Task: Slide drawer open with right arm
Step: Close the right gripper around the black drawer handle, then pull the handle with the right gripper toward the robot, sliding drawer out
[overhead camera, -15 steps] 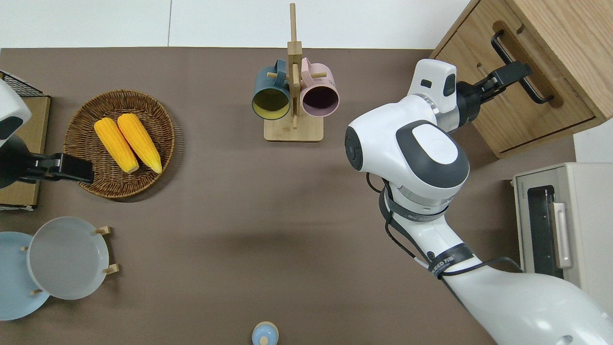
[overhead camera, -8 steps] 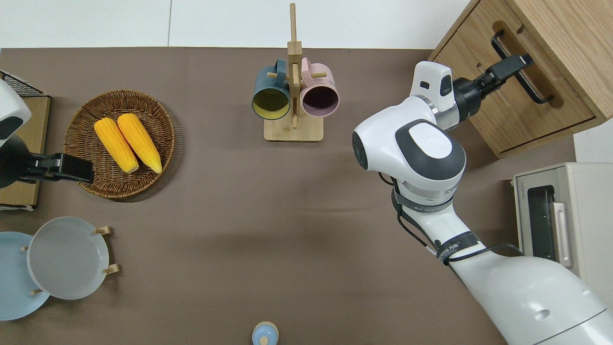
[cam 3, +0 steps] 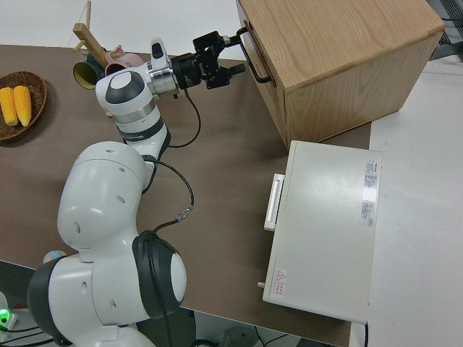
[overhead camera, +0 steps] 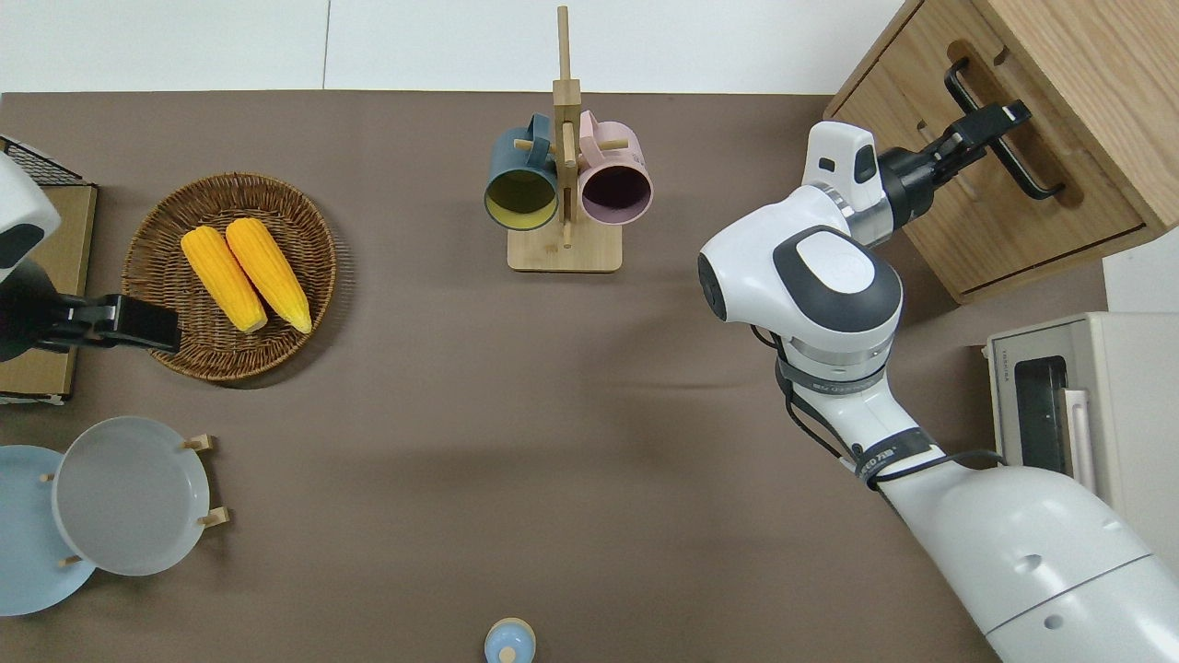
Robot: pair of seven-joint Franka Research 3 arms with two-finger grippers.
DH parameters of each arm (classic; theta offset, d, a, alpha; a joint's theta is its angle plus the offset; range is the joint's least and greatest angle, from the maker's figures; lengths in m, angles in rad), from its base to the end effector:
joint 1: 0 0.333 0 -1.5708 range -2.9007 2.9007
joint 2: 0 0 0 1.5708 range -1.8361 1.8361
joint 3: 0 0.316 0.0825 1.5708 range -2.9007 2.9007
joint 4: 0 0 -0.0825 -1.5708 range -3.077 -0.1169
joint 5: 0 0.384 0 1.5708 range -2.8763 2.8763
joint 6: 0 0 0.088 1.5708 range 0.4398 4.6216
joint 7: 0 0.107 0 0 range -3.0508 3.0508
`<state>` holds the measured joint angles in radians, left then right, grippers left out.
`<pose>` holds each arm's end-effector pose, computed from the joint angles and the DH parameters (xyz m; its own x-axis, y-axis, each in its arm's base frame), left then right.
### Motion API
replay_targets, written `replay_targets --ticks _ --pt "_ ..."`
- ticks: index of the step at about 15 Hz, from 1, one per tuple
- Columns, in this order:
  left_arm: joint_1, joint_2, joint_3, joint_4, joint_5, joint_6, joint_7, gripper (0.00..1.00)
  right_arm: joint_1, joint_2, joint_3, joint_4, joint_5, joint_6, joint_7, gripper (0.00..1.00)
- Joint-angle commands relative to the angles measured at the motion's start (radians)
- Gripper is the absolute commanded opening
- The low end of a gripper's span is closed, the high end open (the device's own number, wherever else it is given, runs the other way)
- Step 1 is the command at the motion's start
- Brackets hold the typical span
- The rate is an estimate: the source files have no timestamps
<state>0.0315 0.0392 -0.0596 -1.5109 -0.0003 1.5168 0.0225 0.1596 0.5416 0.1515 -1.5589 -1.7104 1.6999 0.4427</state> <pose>0.5612 -0.0151 0.6261 0.9982 -0.0506 -0.0332 -0.0505 -0.9987 0.0034 0.6993 0.1052 0.3948 0.8872 0.4541 -0.0818 0.0827 0.0179 0.9964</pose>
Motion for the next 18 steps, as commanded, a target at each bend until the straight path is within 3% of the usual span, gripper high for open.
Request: replay_targets --ticks 1,10,13,18 --pt "0.004 0.011 -0.006 0.026 0.017 -0.02 0.01 0.99 -0.018 0.004 0.013 -0.009 -0.038 0.015 0.021 0.02" --pt "0.004 0.011 -0.006 0.026 0.017 -0.02 0.01 0.99 0.004 0.003 0.013 -0.009 -0.028 0.003 0.011 0.0" --pt "0.004 0.011 -0.006 0.026 0.017 -0.02 0.01 0.99 0.04 0.001 0.013 -0.007 -0.012 -0.008 0.011 0.0" --pt "0.004 0.011 -0.006 0.026 0.017 -0.02 0.01 0.99 0.119 0.003 0.013 -0.004 0.052 -0.081 0.011 0.0"
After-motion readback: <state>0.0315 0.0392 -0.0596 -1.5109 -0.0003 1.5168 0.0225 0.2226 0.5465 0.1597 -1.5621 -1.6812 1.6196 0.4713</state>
